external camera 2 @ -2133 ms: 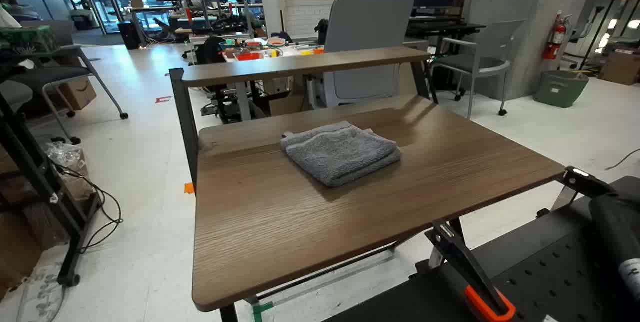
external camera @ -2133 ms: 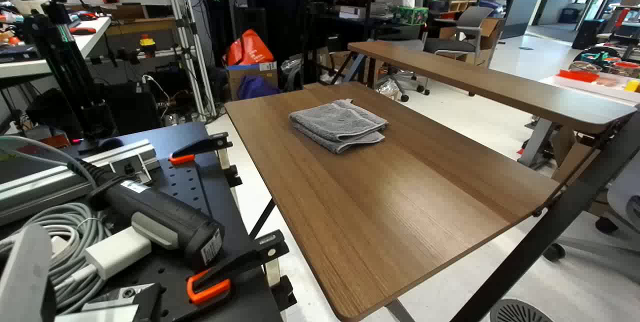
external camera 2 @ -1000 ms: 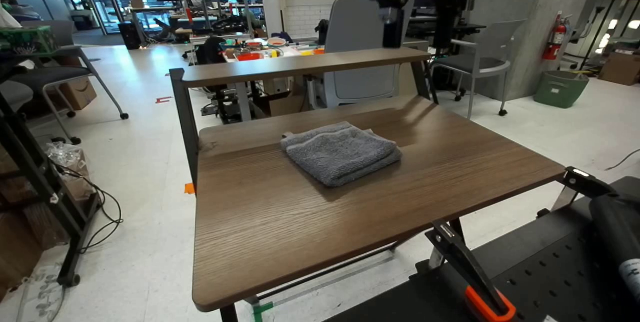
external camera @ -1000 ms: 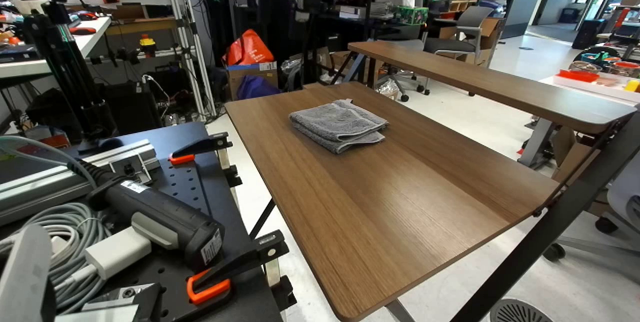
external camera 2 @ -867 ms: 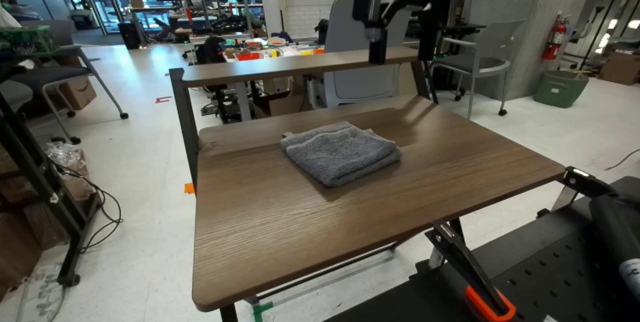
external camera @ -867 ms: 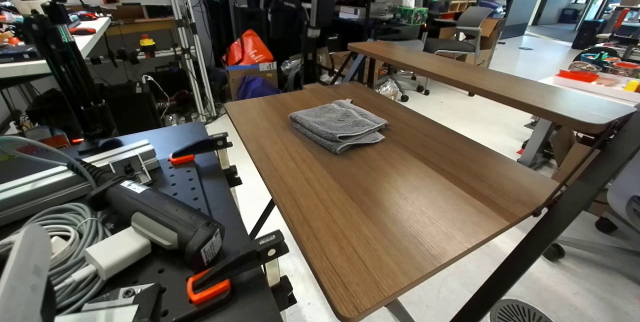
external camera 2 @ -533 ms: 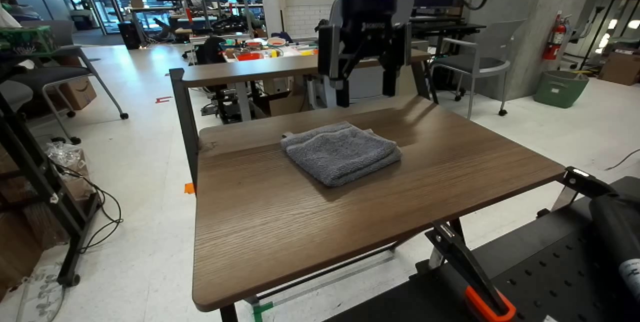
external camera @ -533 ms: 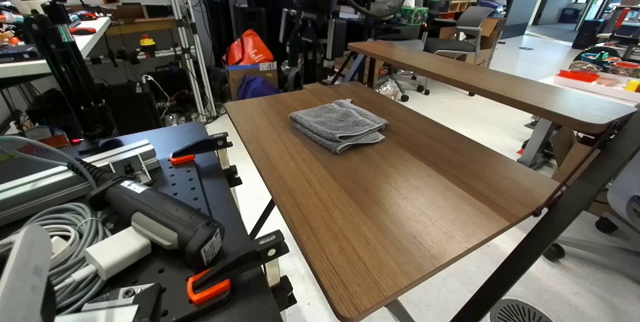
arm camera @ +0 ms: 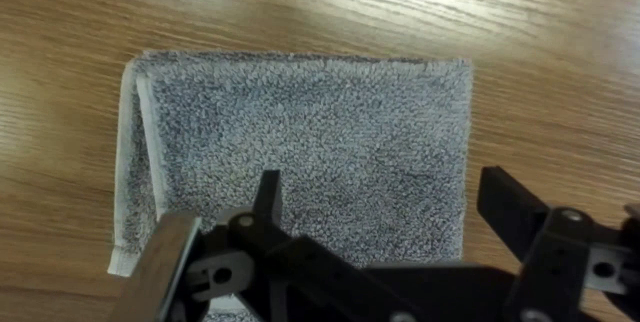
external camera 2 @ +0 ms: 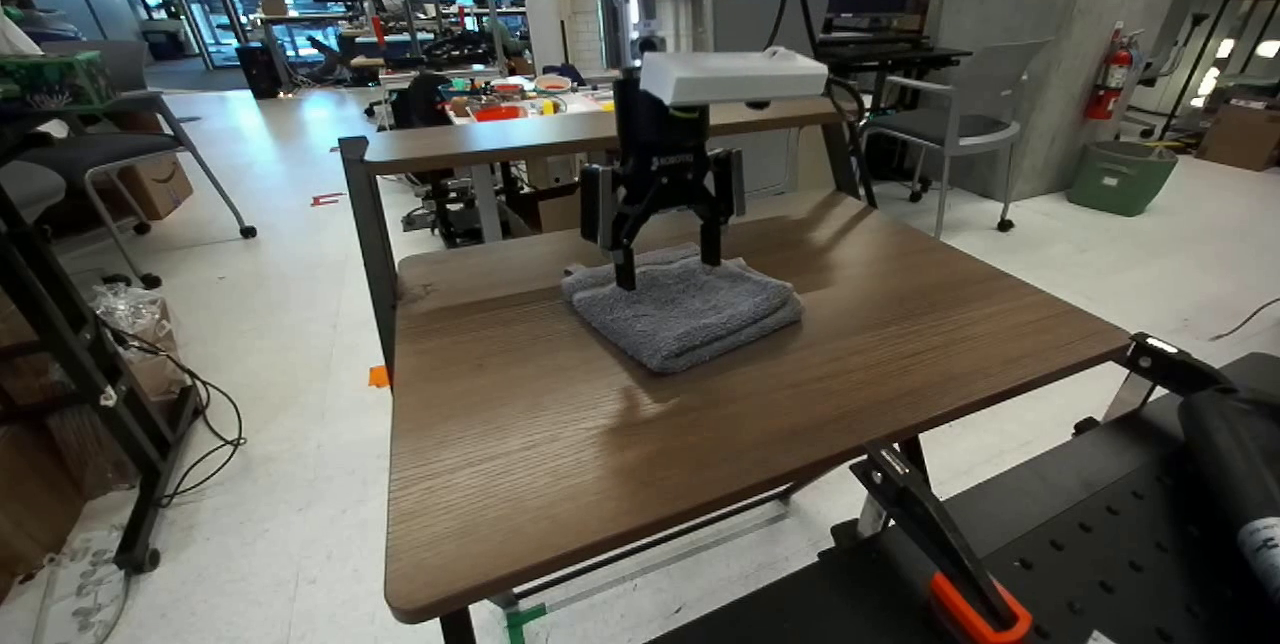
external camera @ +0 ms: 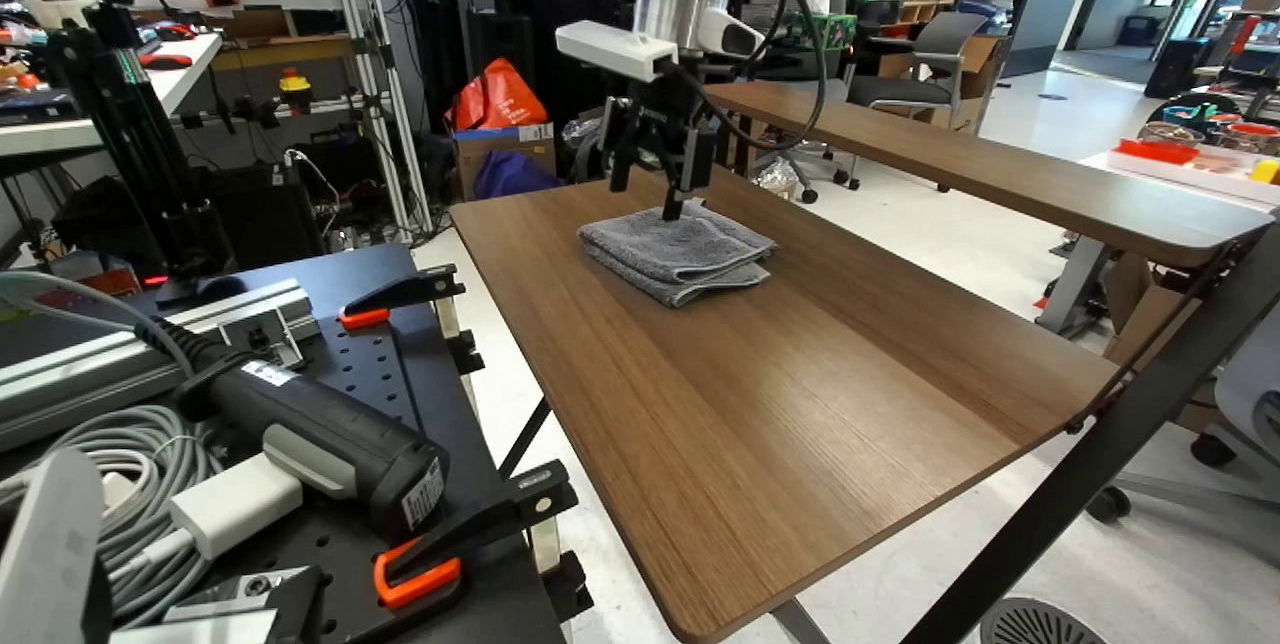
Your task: Move the towel to the right
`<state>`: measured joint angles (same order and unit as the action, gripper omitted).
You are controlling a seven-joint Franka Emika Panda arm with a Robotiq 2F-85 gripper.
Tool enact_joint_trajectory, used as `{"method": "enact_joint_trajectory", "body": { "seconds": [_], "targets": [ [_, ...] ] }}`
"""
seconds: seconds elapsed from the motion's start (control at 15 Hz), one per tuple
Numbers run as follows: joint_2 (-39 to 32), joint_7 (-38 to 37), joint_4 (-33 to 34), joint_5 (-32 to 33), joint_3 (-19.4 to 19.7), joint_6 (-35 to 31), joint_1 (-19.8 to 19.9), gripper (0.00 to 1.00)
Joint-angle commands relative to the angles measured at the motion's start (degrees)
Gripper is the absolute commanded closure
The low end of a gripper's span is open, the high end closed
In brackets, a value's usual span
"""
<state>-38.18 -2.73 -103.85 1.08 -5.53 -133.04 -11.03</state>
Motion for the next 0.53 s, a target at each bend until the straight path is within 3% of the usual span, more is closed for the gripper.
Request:
{"method": "enact_joint_trajectory", "body": {
  "seconds": [0.0, 0.47],
  "targets": [
    [-6.18, -1.12, 7.48, 1.01, 0.73, 1.74, -0.89, 0.00],
    [-9.84, -0.93, 9.97, 0.62, 1.64, 2.04, -0.03, 0.00]
  ]
}}
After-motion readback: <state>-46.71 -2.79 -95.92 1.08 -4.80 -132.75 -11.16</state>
